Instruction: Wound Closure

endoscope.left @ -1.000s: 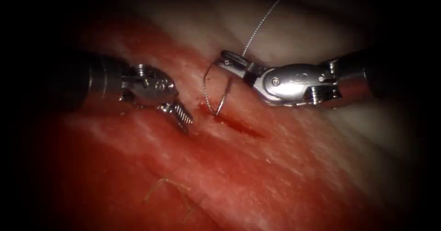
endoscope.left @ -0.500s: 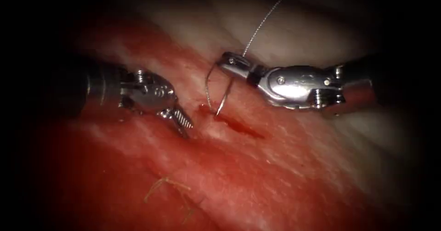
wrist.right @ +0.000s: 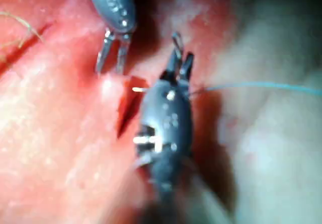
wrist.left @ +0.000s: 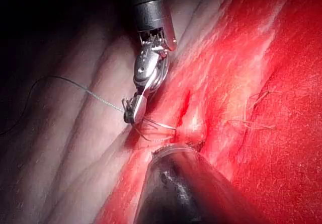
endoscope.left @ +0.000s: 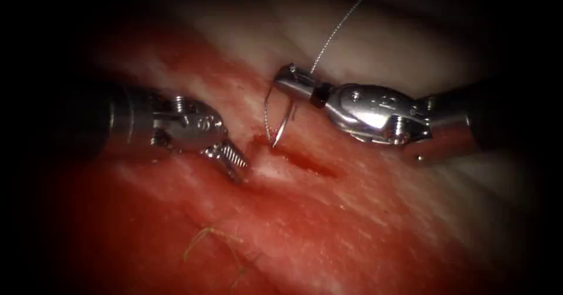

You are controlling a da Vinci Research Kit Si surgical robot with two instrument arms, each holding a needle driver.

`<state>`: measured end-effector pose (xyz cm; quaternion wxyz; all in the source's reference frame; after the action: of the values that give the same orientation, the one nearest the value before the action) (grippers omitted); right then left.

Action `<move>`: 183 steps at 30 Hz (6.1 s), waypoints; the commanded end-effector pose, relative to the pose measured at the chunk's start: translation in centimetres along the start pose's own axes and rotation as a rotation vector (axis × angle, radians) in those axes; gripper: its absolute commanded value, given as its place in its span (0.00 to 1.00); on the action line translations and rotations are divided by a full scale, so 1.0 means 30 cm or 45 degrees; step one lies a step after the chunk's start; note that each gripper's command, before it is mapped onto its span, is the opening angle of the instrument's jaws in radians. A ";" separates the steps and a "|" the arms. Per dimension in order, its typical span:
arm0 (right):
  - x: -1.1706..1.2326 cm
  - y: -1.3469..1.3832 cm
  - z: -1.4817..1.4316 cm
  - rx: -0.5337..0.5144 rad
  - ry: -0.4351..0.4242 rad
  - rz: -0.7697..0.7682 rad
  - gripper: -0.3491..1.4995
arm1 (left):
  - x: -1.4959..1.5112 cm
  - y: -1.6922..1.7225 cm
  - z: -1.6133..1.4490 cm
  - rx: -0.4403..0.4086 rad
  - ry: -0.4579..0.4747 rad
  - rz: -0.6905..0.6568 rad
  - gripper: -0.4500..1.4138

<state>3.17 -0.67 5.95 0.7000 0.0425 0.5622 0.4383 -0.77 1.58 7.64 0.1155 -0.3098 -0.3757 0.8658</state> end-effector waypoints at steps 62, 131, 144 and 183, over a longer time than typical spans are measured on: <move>-0.0146 -0.0175 0.0002 0.237 -0.268 1.318 0.00 | 0.001 0.000 0.001 0.024 0.004 0.015 0.33; -0.0108 0.0082 -0.0234 0.443 -0.230 0.703 0.85 | 0.000 -0.002 0.003 -0.024 0.781 0.622 0.44; -0.0120 0.0082 -0.0228 0.434 -0.227 0.699 0.84 | 0.004 0.000 0.004 -0.005 0.784 0.468 0.22; -0.0131 0.0066 -0.0240 0.442 -0.228 0.694 0.82 | 0.014 0.006 -0.019 -0.401 0.597 -0.664 0.00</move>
<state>2.40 -1.06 6.06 0.5865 0.3467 0.5327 0.5020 -0.68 2.00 6.95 0.3701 -0.4019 -0.5424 0.6383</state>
